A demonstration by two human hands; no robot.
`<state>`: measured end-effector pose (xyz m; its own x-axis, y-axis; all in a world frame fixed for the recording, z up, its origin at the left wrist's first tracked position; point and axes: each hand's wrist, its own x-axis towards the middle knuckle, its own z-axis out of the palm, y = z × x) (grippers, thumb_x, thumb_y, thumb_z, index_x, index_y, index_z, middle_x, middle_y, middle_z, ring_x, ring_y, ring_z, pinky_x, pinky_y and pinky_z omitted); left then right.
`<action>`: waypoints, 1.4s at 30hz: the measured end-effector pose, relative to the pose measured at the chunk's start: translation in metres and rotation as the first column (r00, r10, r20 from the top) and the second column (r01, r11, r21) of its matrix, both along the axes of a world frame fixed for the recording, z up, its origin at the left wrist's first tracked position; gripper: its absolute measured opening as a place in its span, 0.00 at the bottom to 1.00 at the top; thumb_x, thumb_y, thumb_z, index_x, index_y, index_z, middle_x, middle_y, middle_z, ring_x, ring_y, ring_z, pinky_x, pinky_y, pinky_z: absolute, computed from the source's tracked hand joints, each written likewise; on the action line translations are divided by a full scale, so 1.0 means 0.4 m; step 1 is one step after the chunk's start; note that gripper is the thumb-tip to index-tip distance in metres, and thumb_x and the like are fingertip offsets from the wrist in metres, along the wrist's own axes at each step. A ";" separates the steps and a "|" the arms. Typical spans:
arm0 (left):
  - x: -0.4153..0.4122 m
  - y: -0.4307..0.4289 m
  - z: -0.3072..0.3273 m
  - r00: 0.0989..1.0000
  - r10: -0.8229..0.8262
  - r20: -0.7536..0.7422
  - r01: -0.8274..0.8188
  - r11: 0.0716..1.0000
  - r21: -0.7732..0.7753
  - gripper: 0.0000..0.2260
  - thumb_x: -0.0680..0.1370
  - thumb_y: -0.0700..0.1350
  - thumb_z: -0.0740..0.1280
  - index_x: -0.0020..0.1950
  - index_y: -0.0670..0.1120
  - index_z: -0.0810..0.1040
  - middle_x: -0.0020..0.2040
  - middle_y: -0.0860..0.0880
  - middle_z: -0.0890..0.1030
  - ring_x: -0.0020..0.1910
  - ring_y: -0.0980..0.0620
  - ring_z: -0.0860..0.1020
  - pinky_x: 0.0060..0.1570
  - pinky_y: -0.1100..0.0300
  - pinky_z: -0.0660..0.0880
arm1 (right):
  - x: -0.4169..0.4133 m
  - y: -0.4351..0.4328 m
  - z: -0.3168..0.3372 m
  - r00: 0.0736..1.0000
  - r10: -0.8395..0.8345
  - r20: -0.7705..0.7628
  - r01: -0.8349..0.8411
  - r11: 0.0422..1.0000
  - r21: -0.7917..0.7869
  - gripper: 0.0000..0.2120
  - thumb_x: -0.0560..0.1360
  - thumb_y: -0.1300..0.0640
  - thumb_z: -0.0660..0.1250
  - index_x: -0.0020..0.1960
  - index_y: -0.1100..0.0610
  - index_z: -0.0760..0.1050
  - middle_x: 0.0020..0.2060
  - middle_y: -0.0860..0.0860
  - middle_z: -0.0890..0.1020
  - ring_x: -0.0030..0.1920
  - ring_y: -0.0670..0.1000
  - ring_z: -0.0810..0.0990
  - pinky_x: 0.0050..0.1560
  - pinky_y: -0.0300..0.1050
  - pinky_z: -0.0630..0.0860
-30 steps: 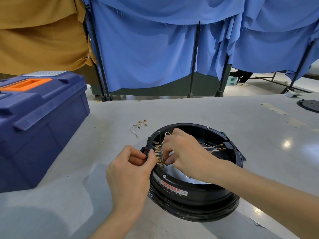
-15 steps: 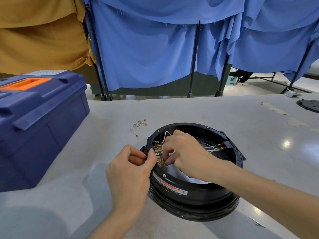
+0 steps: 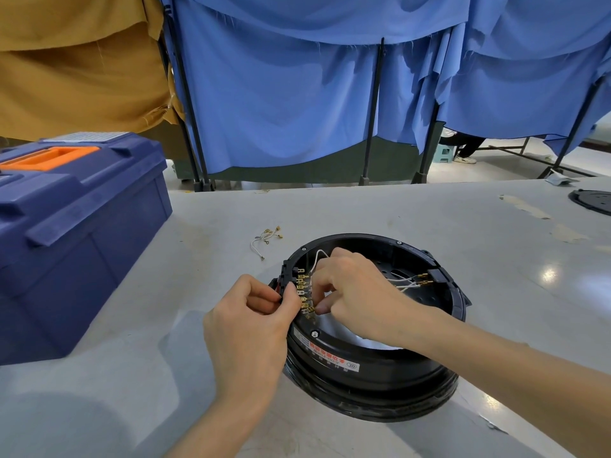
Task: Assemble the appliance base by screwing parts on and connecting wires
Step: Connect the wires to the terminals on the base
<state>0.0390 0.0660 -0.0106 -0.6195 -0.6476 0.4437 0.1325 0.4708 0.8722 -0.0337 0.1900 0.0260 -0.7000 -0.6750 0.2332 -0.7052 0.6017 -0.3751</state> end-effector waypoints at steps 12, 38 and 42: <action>0.002 0.009 0.001 1.000 0.017 -0.006 -0.017 1.000 0.022 0.13 0.69 0.48 0.77 0.31 0.48 0.75 0.28 0.56 0.78 0.30 0.56 0.77 0.33 0.53 0.76 | 0.024 -0.009 0.012 0.999 -0.035 -0.028 0.035 0.999 0.018 0.08 0.69 0.70 0.68 0.37 0.58 0.79 0.44 0.49 0.74 0.49 0.50 0.65 0.46 0.40 0.67; -0.004 0.002 -0.010 1.000 0.019 -0.017 -0.017 0.998 0.066 0.10 0.66 0.53 0.76 0.35 0.53 0.76 0.31 0.54 0.77 0.32 0.58 0.76 0.33 0.59 0.73 | 0.002 0.008 0.066 0.983 -0.071 0.168 0.080 0.996 -0.047 0.02 0.72 0.59 0.75 0.44 0.54 0.85 0.38 0.46 0.82 0.35 0.40 0.76 0.33 0.28 0.67; -0.007 0.000 -0.014 0.999 0.026 -0.027 -0.025 0.998 0.052 0.07 0.65 0.53 0.76 0.33 0.54 0.79 0.34 0.54 0.78 0.35 0.60 0.76 0.35 0.62 0.71 | -0.003 -0.013 0.076 0.987 -0.047 0.152 0.039 0.998 0.051 0.05 0.71 0.62 0.73 0.46 0.57 0.85 0.40 0.50 0.84 0.42 0.48 0.80 0.41 0.39 0.76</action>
